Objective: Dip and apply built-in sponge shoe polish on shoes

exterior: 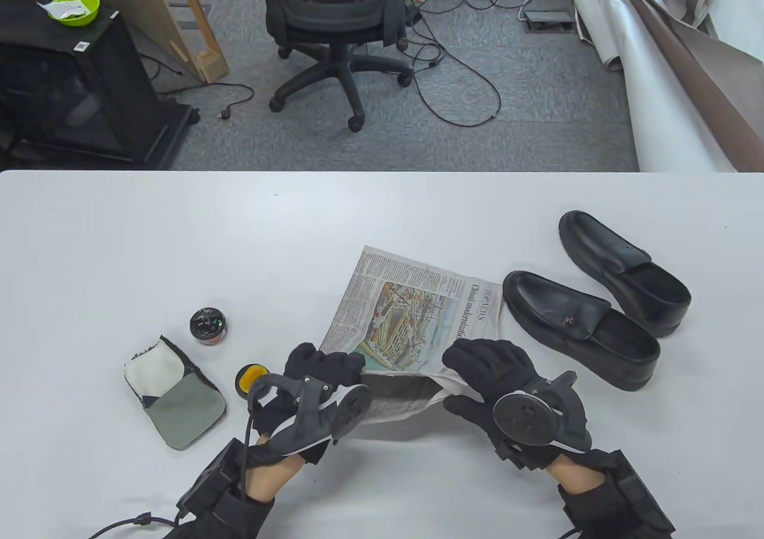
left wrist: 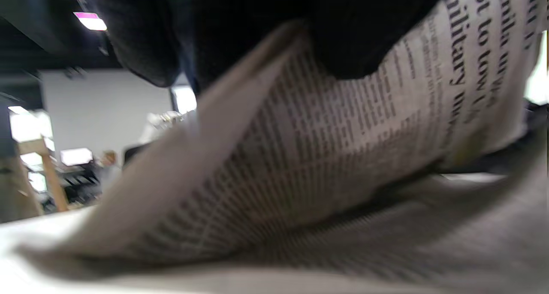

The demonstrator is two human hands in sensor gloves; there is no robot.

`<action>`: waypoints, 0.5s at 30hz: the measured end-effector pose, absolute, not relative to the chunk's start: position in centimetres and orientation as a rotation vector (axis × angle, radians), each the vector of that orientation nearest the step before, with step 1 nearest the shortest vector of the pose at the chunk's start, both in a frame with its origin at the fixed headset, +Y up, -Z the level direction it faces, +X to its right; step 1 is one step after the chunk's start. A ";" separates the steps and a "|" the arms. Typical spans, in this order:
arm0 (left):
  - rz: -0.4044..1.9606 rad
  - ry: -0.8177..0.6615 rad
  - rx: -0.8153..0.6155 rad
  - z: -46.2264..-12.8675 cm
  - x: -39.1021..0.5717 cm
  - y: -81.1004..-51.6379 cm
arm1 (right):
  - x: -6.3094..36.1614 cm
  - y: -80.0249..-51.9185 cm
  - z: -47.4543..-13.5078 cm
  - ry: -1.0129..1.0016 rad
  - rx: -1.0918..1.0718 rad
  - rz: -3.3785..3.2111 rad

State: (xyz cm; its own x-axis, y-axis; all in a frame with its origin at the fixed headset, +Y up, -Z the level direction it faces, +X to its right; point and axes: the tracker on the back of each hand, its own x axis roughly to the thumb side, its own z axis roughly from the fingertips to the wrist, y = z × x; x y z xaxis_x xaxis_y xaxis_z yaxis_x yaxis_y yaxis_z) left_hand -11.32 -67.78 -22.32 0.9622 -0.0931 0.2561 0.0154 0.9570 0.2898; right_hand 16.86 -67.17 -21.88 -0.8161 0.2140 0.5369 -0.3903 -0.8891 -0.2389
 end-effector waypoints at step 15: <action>0.458 -0.188 0.358 -23.8 -17.9 -64.3 | 22.2 -69.1 -26.2 -0.370 0.353 2.700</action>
